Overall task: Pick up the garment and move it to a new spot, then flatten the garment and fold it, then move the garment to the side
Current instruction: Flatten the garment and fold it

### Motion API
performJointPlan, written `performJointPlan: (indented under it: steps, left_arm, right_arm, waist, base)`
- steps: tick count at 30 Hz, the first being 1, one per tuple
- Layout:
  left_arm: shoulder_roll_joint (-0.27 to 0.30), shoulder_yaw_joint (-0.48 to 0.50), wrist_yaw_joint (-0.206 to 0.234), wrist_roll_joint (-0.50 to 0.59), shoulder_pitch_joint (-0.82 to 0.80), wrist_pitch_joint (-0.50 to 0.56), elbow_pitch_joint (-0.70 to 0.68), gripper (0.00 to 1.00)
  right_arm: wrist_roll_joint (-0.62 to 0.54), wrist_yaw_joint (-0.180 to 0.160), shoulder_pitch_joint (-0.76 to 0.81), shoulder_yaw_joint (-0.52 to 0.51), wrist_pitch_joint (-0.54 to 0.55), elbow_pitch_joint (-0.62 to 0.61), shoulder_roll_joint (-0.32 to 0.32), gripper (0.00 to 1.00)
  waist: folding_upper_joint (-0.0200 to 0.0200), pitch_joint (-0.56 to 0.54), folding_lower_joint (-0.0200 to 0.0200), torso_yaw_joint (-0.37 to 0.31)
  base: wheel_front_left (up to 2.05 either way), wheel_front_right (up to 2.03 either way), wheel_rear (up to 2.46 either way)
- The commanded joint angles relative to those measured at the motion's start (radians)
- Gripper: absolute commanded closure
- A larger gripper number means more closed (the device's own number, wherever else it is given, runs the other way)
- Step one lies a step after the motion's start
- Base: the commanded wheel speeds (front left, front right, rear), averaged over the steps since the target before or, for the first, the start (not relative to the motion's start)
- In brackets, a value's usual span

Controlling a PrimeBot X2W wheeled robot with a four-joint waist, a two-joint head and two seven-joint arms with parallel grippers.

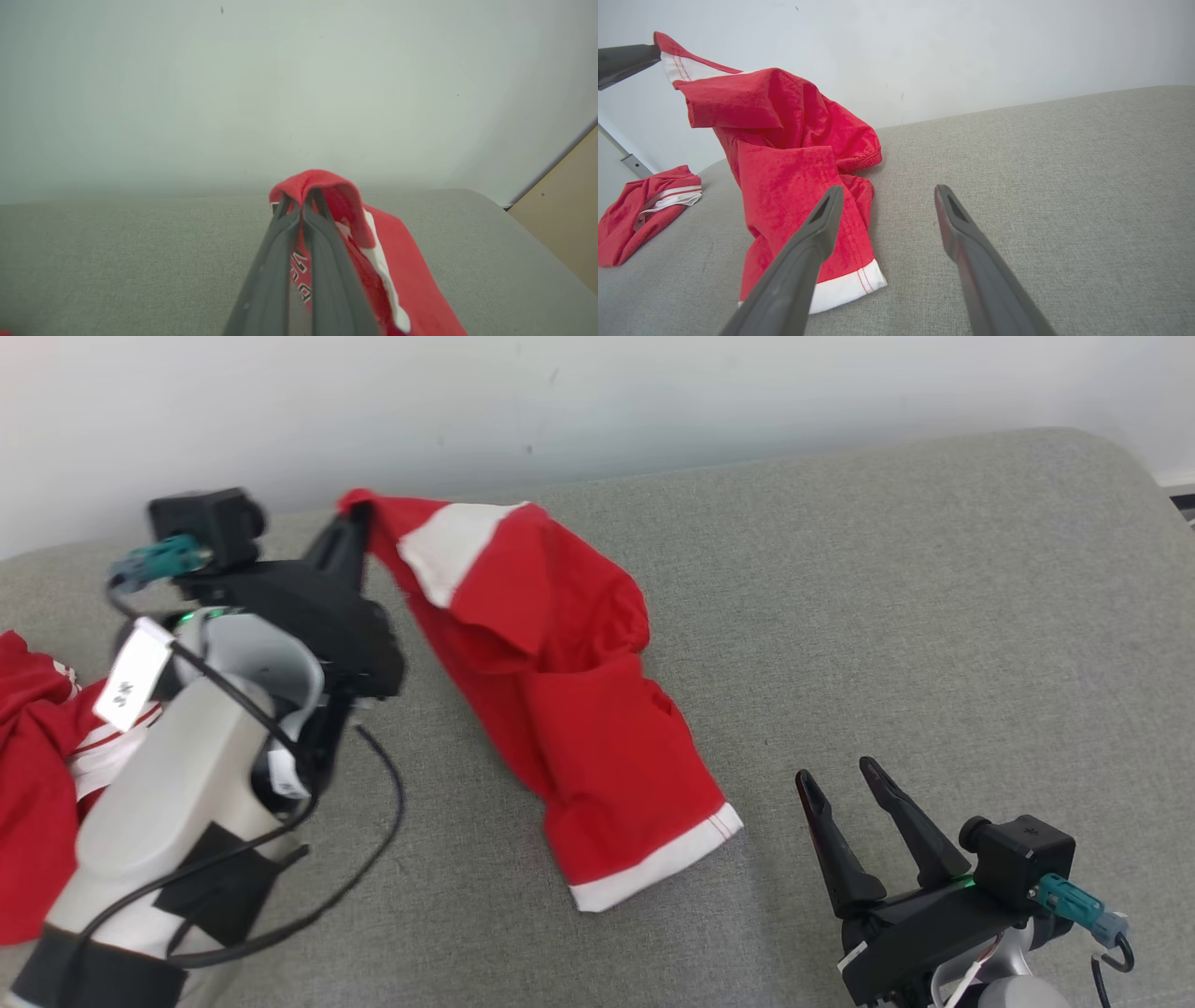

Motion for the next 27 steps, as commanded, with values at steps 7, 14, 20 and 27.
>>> performJointPlan:
  steps: [7, 14, 20, 27]
  left_arm:
    - [0.021, 0.047, 0.021, -0.021, 0.035, -0.07, 0.112, 0.0]
    - [0.013, 0.051, -0.003, -0.051, 0.061, -0.063, 0.16, 0.0]
    - [0.001, 0.067, -0.025, -0.092, 0.086, -0.056, 0.127, 0.0]
    - [-0.057, 0.181, -0.074, -0.232, 0.156, -0.144, -0.008, 0.0]
  right_arm:
    - [-0.005, 0.003, 0.001, 0.002, 0.006, -0.006, -0.005, 0.0]
    - [-0.012, 0.003, 0.007, -0.007, 0.013, -0.012, -0.005, 0.0]
    - [-0.015, 0.003, 0.013, -0.018, 0.021, -0.02, -0.004, 0.0]
    - [-0.022, 0.003, 0.02, -0.026, 0.032, -0.03, -0.004, 0.0]
  waist:
    - [0.0, -0.002, 0.0, -0.006]
    - [0.0, -0.005, 0.0, 0.001]
    - [0.0, -0.007, 0.0, 0.028]
    - [0.0, -0.015, 0.0, 0.068]
  base:
    - [0.0, 0.0, 0.0]
    - [0.0, 0.0, 0.0]
    - [0.0, 0.0, 0.0]
    - [0.0, 0.0, 0.0]
